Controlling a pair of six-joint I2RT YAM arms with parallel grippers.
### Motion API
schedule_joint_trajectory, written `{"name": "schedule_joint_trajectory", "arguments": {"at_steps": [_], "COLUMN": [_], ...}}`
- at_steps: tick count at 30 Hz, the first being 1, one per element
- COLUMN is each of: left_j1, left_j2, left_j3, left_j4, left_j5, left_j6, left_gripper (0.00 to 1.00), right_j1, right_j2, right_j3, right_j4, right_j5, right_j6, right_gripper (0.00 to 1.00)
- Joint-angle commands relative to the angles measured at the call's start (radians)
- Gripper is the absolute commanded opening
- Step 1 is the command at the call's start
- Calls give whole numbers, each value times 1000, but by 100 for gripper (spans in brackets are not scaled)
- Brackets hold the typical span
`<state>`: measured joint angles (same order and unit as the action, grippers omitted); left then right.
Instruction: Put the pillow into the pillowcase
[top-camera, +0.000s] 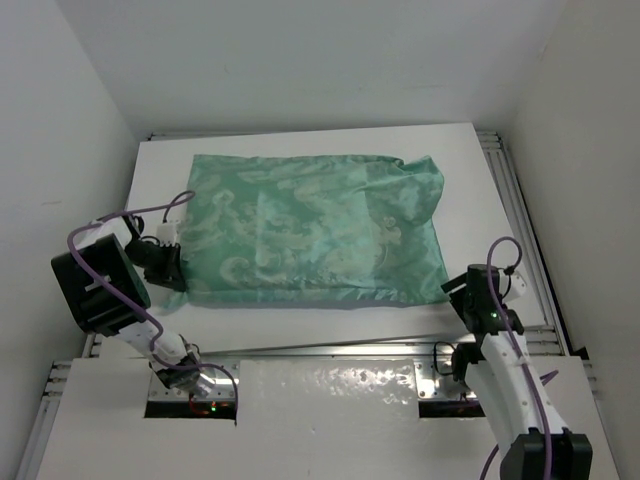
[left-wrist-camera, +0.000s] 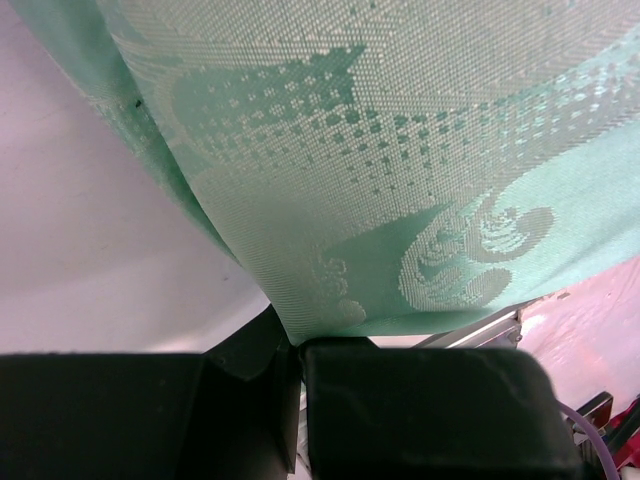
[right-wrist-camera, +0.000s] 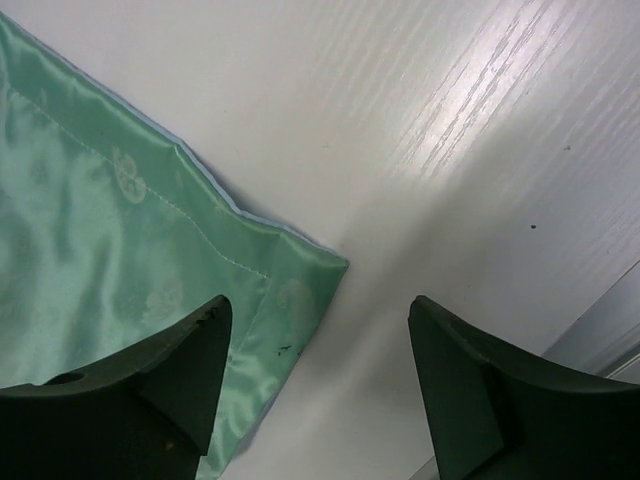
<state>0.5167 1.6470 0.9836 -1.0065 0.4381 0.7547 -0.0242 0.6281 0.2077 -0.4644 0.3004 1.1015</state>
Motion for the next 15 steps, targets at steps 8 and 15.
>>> {"name": "schedule_joint_trajectory", "arguments": {"at_steps": [8, 15], "left_j1": [-4, -4], "left_j2": [-35, -49], "left_j3": [49, 53], "left_j4": [-4, 0], "left_j5": [39, 50], "left_j6": [21, 15], "left_gripper": [0, 0], "right_j1": [6, 7], "right_j2": [244, 378], "right_j3": [-79, -100], "right_j4": [190, 349], "right_j5": [-73, -139], "right_j6": [43, 113], "right_gripper": [73, 16]}}
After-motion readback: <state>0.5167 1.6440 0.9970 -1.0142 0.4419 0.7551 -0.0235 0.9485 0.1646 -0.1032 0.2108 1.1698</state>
